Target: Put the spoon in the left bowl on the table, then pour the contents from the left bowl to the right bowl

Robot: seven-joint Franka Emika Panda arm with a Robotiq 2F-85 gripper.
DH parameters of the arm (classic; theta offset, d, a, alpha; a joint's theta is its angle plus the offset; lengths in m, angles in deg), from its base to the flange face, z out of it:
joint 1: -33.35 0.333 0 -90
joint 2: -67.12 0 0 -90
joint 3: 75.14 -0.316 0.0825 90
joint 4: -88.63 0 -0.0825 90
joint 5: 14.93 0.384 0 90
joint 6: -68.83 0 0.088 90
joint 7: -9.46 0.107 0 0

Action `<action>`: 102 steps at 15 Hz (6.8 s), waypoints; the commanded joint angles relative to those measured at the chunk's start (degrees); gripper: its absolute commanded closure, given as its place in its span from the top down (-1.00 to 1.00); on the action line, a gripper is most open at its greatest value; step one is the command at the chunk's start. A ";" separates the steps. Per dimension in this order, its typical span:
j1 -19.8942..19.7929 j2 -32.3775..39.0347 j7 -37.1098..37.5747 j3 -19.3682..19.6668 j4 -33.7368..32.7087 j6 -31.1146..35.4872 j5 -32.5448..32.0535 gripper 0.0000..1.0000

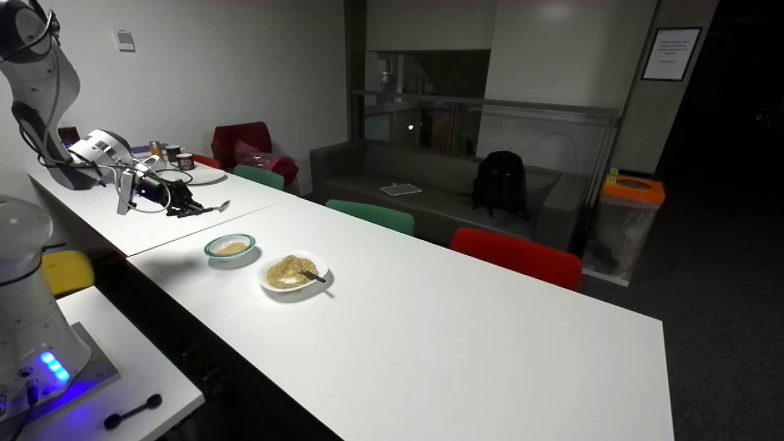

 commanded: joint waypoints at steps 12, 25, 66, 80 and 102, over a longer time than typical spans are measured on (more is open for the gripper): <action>-0.69 -1.12 2.53 -1.04 -3.18 3.40 11.55 -0.94; -4.46 -4.95 2.18 3.51 -4.13 27.50 29.03 -0.94; 1.09 10.11 -7.30 11.04 -8.36 51.05 47.60 -0.76; 7.10 9.87 3.82 18.96 -7.25 60.35 30.57 -0.94; 7.34 17.67 8.12 20.08 -9.62 61.16 28.76 -0.94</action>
